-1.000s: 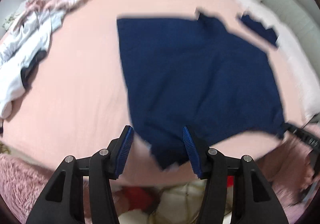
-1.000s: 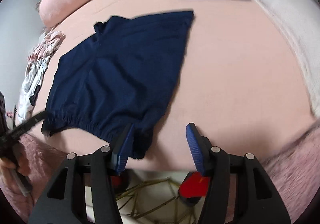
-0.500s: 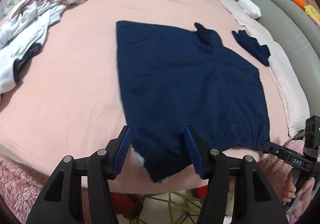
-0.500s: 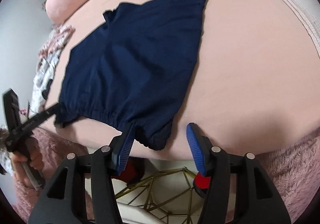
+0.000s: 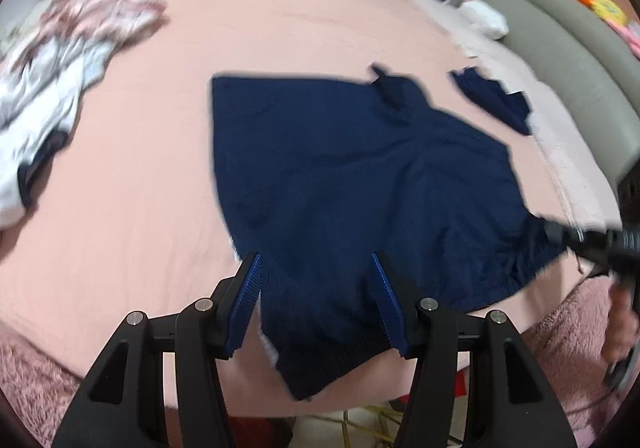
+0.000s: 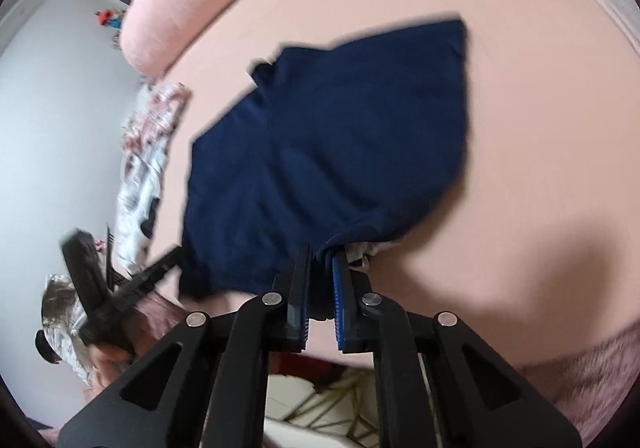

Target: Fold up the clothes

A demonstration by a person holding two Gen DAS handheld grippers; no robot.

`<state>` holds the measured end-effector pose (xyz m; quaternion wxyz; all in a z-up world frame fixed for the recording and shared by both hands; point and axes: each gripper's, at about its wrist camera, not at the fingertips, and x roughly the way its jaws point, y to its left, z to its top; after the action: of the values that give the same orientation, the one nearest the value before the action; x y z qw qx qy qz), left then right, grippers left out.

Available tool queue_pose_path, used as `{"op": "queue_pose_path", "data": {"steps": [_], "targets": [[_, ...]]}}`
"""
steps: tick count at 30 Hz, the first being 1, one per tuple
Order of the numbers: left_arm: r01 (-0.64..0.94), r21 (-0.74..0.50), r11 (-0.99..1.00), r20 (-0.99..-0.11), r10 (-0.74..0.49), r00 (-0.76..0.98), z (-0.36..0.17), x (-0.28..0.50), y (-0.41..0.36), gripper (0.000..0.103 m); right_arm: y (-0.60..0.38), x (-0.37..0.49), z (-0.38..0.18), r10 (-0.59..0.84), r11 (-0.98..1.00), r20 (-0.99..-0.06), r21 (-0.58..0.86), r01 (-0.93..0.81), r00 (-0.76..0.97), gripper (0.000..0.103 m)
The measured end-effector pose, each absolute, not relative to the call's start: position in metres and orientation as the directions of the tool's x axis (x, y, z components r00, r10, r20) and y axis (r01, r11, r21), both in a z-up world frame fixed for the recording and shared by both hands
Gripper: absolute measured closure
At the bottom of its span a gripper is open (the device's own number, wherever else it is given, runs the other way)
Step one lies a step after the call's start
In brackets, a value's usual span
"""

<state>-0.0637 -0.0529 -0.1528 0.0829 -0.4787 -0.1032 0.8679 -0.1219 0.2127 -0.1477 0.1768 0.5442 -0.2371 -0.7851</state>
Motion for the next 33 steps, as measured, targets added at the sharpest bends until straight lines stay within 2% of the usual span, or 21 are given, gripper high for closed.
{"op": "queue_pose_path", "data": {"steps": [2, 4, 9, 12, 18, 21, 22, 24, 26, 29, 31, 33], "targets": [[-0.139, -0.284, -0.949, -0.768, 0.312, -0.559, -0.143, -0.062, -0.036, 0.046, 0.202, -0.134, -0.136, -0.529, -0.833, -0.770, 0.551, 0.047, -0.356, 0.095], [-0.220, -0.275, -0.936, -0.758, 0.352, -0.549, -0.142, -0.063, -0.014, 0.046, 0.193, -0.143, -0.127, -0.524, -0.840, -0.771, 0.537, 0.072, -0.362, 0.095], [-0.353, -0.176, -0.919, -0.855, 0.320, -0.408, -0.176, -0.069, 0.038, 0.047, 0.175, -0.148, -0.126, -0.560, -0.821, -0.760, 0.561, 0.102, -0.329, 0.095], [-0.376, -0.161, -0.913, -0.867, 0.313, -0.388, -0.181, -0.066, 0.044, 0.048, 0.153, -0.154, -0.129, -0.574, -0.816, -0.760, 0.564, 0.128, -0.305, 0.095], [-0.159, -0.379, -0.912, -0.815, 0.410, -0.409, -0.175, -0.074, -0.027, 0.048, 0.083, -0.167, -0.164, -0.556, -0.827, -0.806, 0.512, 0.232, -0.201, 0.093], [-0.098, -0.439, -0.893, -0.792, 0.436, -0.427, -0.177, -0.075, -0.044, 0.049, 0.075, -0.170, -0.202, -0.561, -0.824, -0.821, 0.543, 0.162, -0.101, 0.091], [-0.097, -0.459, -0.883, -0.781, 0.453, -0.429, -0.178, -0.075, -0.044, 0.050, 0.079, -0.168, -0.202, -0.592, -0.804, -0.799, 0.577, 0.143, -0.106, 0.089], [-0.095, -0.498, -0.862, -0.758, 0.486, -0.434, -0.180, -0.077, -0.043, 0.052, 0.091, -0.158, -0.185, -0.648, -0.761, -0.748, 0.631, 0.148, -0.144, 0.076], [-0.095, -0.537, -0.838, -0.734, 0.520, -0.438, -0.182, -0.078, -0.042, 0.052, 0.105, -0.146, -0.162, -0.652, -0.759, -0.731, 0.629, 0.170, -0.203, 0.067], [-0.097, -0.632, -0.769, -0.675, 0.608, -0.417, -0.188, -0.084, -0.033, 0.052, 0.119, -0.116, -0.132, -0.536, -0.844, -0.779, 0.478, 0.244, -0.326, 0.066], [-0.083, -0.673, -0.735, -0.657, 0.645, -0.391, -0.193, -0.089, -0.027, 0.052, 0.120, -0.097, -0.133, -0.407, -0.905, -0.840, 0.319, 0.280, -0.359, 0.066], [-0.060, -0.703, -0.709, -0.646, 0.671, -0.364, -0.200, -0.094, -0.024, 0.054, 0.122, -0.086, -0.147, -0.374, -0.913, -0.865, 0.281, 0.295, -0.335, 0.066]]}}
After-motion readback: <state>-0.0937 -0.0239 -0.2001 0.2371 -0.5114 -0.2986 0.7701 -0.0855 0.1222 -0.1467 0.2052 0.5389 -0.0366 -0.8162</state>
